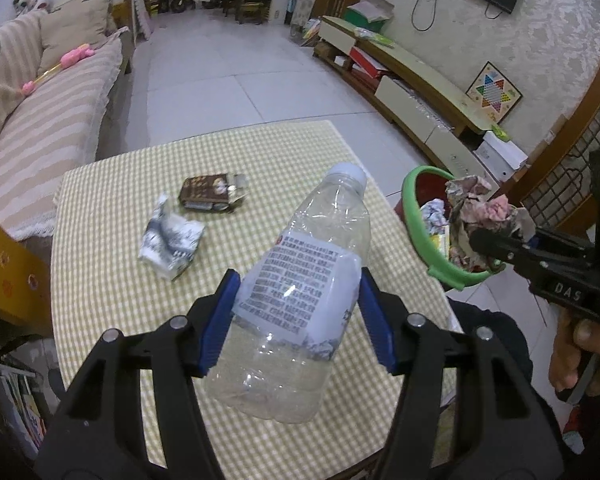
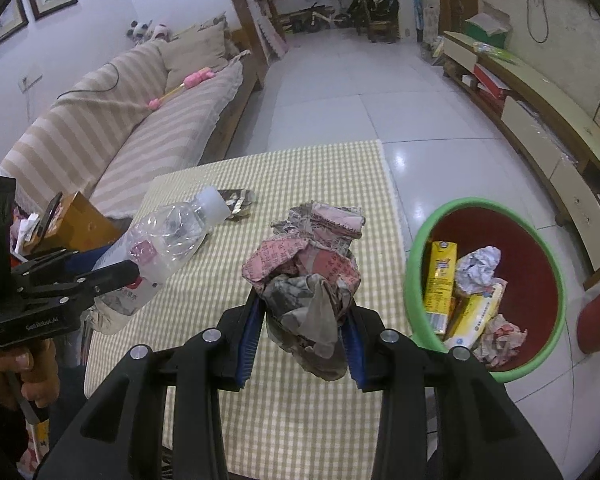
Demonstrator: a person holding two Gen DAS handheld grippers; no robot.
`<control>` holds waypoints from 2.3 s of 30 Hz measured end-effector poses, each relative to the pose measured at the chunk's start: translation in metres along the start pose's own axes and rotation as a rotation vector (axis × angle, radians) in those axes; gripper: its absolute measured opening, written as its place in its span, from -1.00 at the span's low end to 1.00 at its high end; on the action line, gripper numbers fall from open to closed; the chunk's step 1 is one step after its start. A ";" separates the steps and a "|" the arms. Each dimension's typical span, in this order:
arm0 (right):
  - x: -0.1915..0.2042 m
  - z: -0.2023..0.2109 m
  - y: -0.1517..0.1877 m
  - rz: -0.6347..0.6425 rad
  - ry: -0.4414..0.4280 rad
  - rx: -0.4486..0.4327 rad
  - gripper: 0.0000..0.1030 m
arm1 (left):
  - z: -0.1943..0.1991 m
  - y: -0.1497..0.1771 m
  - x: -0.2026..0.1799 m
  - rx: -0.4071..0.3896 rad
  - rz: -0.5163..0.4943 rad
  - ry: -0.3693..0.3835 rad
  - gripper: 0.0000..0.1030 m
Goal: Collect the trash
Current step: 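Carry the bottle and pink wrapper over the green bin and release both, then move both open tools back over the table toward the cup and box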
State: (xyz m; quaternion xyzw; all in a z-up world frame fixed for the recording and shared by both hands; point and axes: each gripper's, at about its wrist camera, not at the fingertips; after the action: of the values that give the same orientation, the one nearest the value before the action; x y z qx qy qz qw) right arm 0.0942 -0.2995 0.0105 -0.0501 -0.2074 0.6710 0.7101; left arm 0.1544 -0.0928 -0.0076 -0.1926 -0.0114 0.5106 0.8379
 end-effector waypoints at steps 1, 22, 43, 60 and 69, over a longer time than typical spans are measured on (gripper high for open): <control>-0.004 0.002 0.000 -0.007 0.002 -0.004 -0.33 | -0.001 -0.003 -0.003 -0.001 -0.003 0.004 0.11; -0.124 0.037 -0.004 -0.218 0.068 -0.085 -0.33 | -0.039 -0.081 -0.118 0.021 -0.141 0.107 0.10; -0.220 0.017 0.018 -0.385 0.109 -0.031 -0.33 | -0.106 -0.125 -0.215 0.125 -0.197 0.153 0.10; -0.228 0.017 0.019 -0.388 0.107 -0.032 -0.33 | -0.116 -0.142 -0.224 0.111 -0.141 0.192 0.81; -0.223 0.012 0.015 -0.381 0.105 -0.026 -0.33 | -0.095 -0.134 -0.180 0.081 -0.079 0.152 0.87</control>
State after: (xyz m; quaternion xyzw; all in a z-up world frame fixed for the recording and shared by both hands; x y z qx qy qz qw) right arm 0.0731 -0.5180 -0.0350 -0.0540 -0.1847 0.5181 0.8334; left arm 0.2028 -0.3308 -0.0192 -0.1959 0.0653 0.4613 0.8629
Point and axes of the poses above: each gripper's, at about its wrist camera, not at the fingertips, and z roughly against the way its jaws point, x to its left, y to its underside, and after that the axes turned 15 degrees about x, right-handed
